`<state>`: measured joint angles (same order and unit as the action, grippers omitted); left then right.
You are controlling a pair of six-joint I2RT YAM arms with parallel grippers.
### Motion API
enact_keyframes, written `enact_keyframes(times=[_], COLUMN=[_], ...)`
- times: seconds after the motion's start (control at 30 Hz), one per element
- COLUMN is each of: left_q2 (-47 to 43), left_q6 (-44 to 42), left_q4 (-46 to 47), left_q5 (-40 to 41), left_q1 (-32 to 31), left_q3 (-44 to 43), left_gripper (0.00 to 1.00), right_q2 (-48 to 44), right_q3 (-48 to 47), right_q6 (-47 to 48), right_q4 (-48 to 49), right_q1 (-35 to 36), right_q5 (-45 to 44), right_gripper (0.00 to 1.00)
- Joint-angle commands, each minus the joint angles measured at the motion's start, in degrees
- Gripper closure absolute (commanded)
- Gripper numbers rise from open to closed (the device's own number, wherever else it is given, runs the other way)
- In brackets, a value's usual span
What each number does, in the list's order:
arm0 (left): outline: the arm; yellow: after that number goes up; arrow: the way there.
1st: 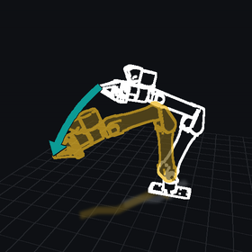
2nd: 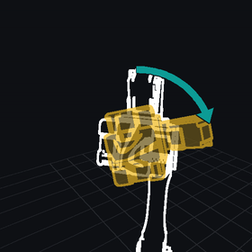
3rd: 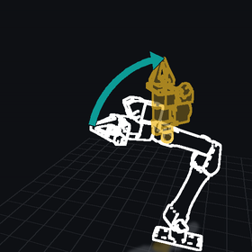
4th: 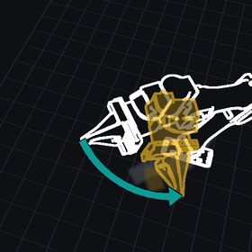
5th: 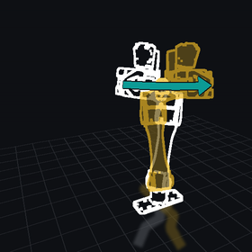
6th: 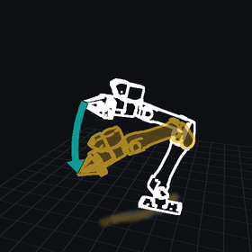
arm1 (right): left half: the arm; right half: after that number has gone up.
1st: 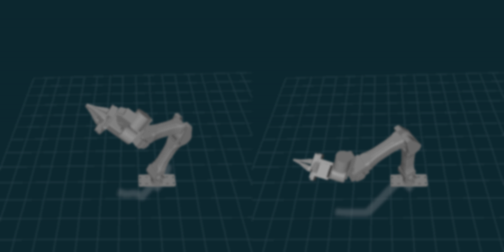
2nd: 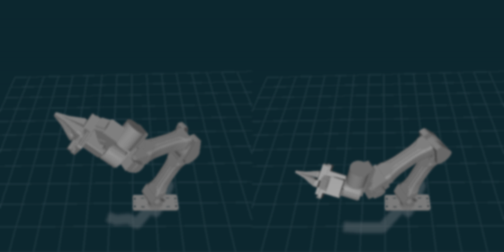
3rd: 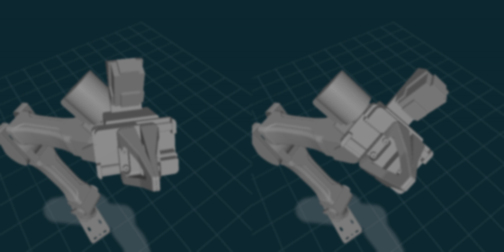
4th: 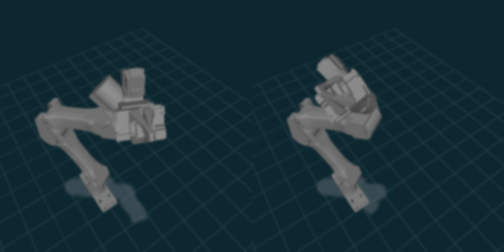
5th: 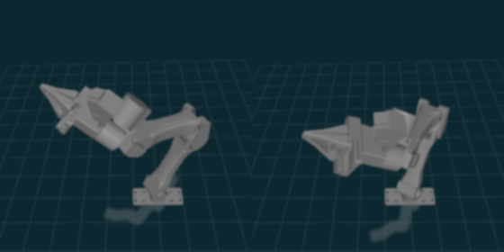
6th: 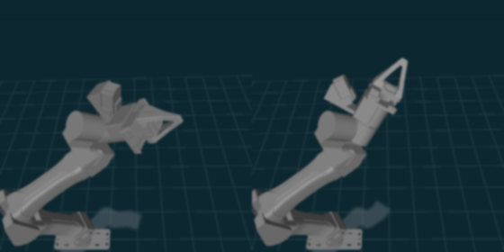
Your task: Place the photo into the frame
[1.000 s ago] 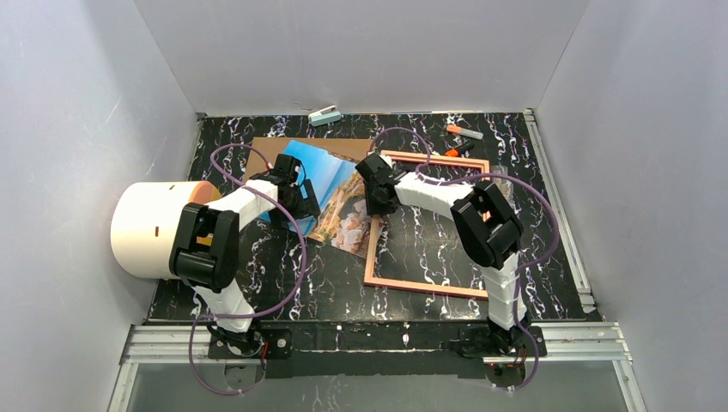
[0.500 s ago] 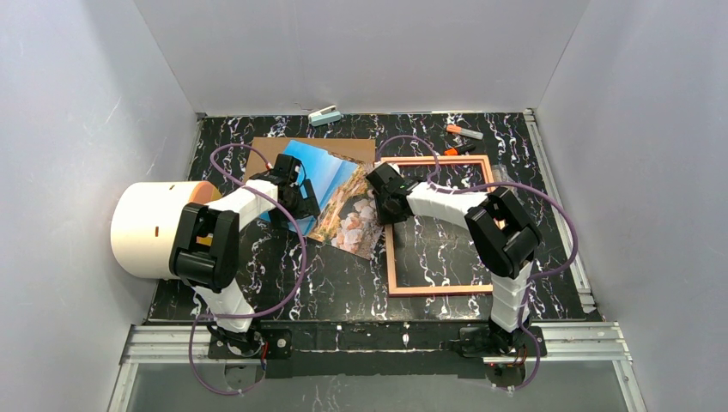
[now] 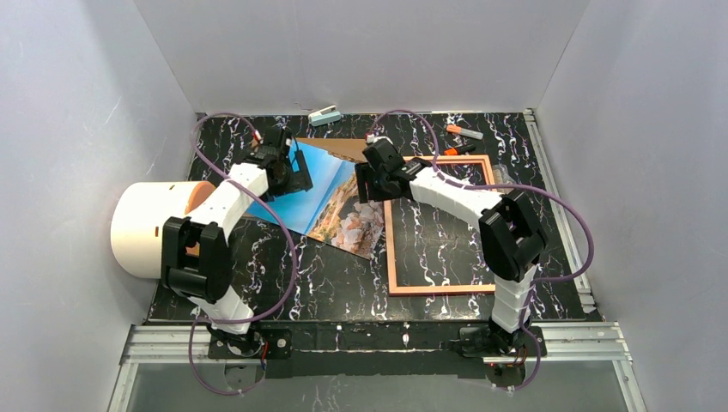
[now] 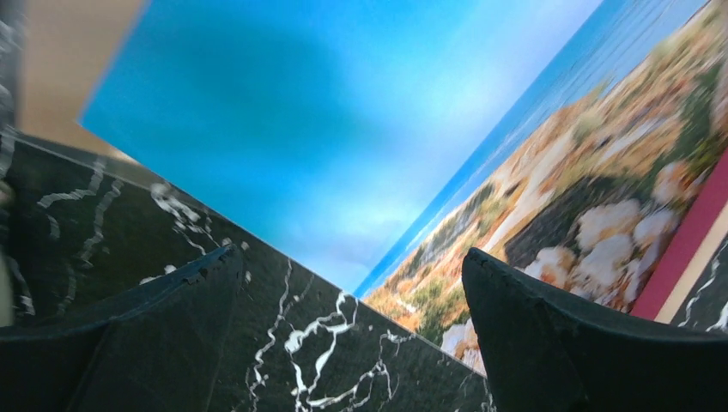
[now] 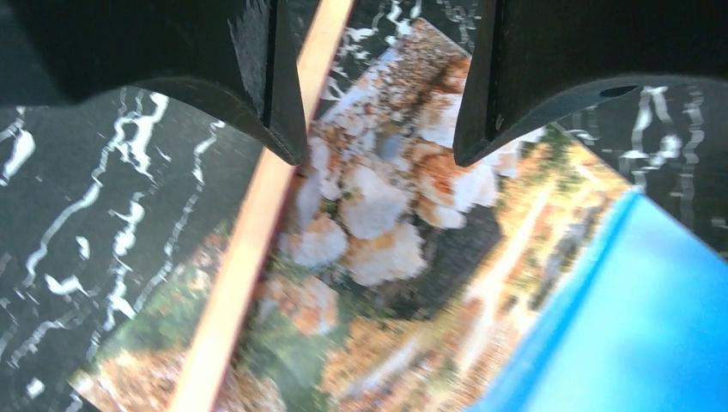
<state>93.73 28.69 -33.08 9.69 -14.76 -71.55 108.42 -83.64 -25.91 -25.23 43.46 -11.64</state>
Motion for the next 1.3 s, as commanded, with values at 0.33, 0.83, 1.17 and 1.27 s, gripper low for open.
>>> enact_keyframes(times=[0.33, 0.83, 1.17, 1.27], left_q2=[7.82, -6.51, -9.97, -9.97], left_q6=[-4.59, 7.21, 8.44, 8.04], left_q4=[-2.7, -8.92, -10.88, -11.08], left_q5=[1.83, 8.79, 5.61, 5.02], left_q1=[2.55, 5.11, 7.18, 7.55], left_q3=[-15.32, -4.94, -8.11, -8.75], left_gripper=[0.03, 0.02, 0.02, 0.01], right_q2=[7.88, 8.34, 14.21, 14.86], right_q3=[-7.55, -0.07, 0.27, 1.81], right_q6=[2.64, 37.63, 44.98, 47.77], right_q4=[4.48, 14.15, 20.14, 23.97], right_q1=[0.76, 19.01, 24.55, 25.53], right_q5=[11.09, -0.08, -16.29, -19.32], right_gripper=[0.26, 0.18, 0.23, 0.25])
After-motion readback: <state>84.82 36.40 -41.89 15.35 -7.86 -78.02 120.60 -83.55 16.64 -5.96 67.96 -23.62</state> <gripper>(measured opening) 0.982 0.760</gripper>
